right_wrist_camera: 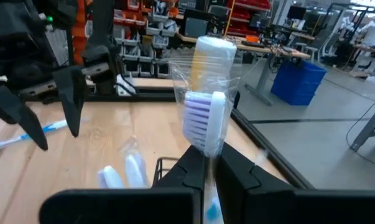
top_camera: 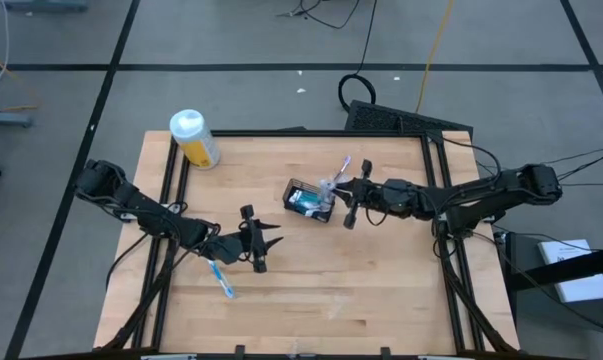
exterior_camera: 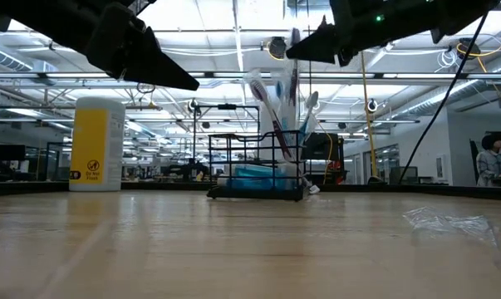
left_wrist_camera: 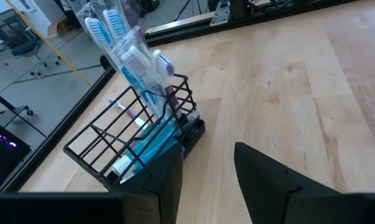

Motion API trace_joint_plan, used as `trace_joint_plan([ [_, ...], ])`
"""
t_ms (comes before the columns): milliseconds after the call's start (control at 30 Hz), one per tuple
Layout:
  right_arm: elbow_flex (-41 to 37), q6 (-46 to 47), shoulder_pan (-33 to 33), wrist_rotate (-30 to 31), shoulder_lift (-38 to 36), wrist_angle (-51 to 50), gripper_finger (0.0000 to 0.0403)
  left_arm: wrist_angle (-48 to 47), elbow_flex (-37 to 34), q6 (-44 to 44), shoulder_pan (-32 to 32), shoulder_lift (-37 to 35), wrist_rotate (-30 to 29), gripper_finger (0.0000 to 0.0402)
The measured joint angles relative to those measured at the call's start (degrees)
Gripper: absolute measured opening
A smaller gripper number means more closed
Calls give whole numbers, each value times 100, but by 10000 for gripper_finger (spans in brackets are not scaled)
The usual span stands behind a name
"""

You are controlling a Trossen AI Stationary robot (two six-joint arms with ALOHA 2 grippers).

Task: Pick & Place toothbrushing station
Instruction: Put the purple toothbrush into the wire organizer

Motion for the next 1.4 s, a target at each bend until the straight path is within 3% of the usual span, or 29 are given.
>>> trace_joint_plan([
  [500,815,-215,198,173,-55,-1021,8,-2,0,-15,1,0,11,152],
  [733,838,-118,415,474,-48,-1367,8,17,2,-15,0,0,13,152],
  [1167,231,146,247,457,-48,-669,8,66,2,5,2,0,101,152],
  [1400,-174,393,70,159,-46,-199,8,83,2,7,1,0,100,152],
])
